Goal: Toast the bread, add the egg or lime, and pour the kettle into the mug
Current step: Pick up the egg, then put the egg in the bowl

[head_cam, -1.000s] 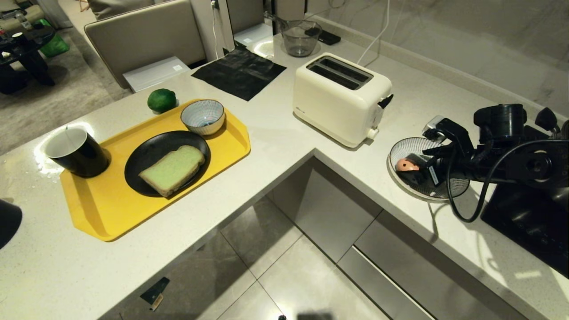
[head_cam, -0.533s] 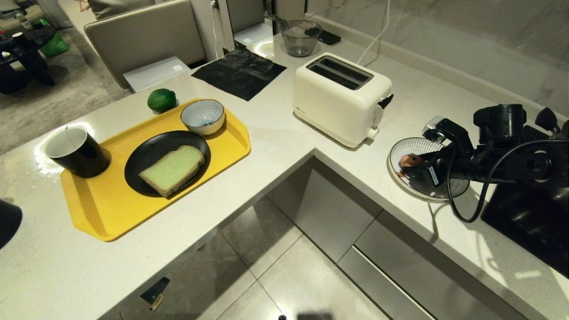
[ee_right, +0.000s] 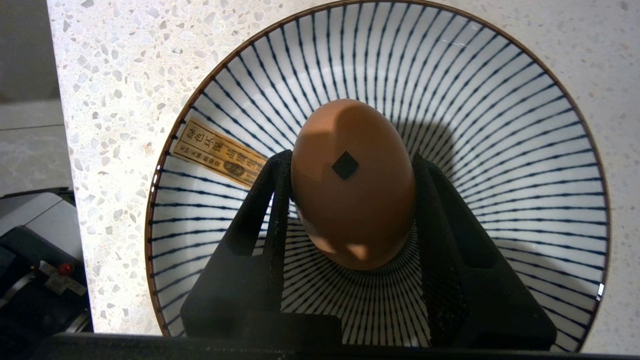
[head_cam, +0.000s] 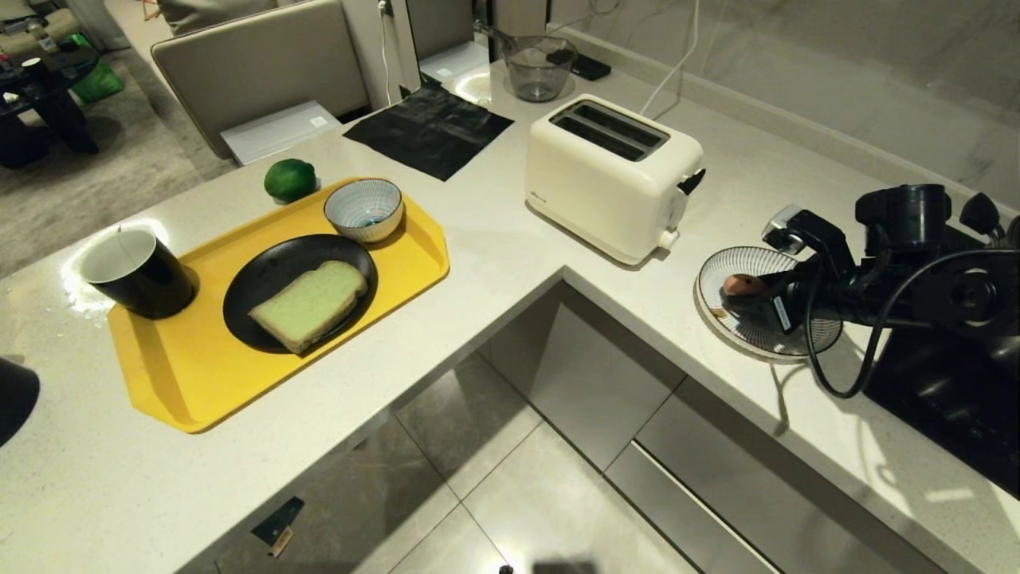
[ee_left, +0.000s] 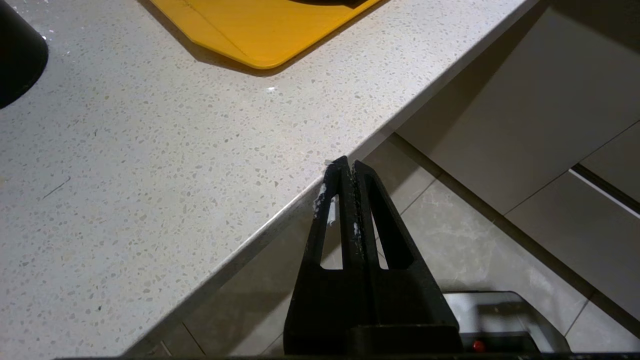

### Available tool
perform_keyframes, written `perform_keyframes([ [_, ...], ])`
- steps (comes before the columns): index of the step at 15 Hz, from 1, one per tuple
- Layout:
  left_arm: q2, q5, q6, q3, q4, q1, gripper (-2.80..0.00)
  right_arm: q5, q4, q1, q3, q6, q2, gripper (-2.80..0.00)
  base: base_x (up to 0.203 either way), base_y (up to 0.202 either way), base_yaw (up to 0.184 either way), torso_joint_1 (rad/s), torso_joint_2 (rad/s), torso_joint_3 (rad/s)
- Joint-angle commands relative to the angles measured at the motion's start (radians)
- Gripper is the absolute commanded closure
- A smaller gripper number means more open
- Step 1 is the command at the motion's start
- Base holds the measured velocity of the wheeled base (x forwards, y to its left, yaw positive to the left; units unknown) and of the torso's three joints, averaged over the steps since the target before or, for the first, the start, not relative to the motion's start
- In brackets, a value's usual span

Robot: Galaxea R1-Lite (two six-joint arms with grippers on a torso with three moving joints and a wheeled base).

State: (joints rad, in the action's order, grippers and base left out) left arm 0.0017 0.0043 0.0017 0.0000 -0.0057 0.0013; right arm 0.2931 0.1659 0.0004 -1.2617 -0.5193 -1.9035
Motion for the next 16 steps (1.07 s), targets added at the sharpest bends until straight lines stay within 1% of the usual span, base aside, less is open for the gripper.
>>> perform_keyframes([
  [1,0.000,0.000,0.000,0.000,0.000,0.000,0.00,0.003,0.001,-0.002,0.005,-0.002,0.025,0.00,0.000,0.000,0.000,0.000,0.00,0.000],
  [5,0.000,0.000,0.000,0.000,-0.001,0.000,0.00,0.000,0.000,-0.002,0.026,-0.004,0.084,0.00,0.000,0.000,0.000,0.000,0.00,0.000],
  [9,0.000,0.000,0.000,0.000,0.000,0.000,0.00,-0.008,0.000,-0.002,0.091,0.007,0.184,0.00,0.000,0.000,0.000,0.000,0.00,0.000],
  [12,0.000,0.000,0.000,0.000,-0.001,0.000,0.00,-0.025,0.000,-0.002,0.117,0.064,0.267,0.00,0.000,0.000,0.000,0.000,0.00,0.000],
  [14,0.000,0.000,0.000,0.000,0.000,0.000,0.00,-0.061,0.001,-0.006,0.124,0.138,0.336,0.00,0.000,0.000,0.000,0.000,0.00,0.000],
  [16,0.000,0.000,0.000,0.000,-0.002,0.000,0.00,-0.069,0.002,-0.040,0.144,0.182,0.405,0.00,0.000,0.000,0.000,0.000,0.00,0.000],
])
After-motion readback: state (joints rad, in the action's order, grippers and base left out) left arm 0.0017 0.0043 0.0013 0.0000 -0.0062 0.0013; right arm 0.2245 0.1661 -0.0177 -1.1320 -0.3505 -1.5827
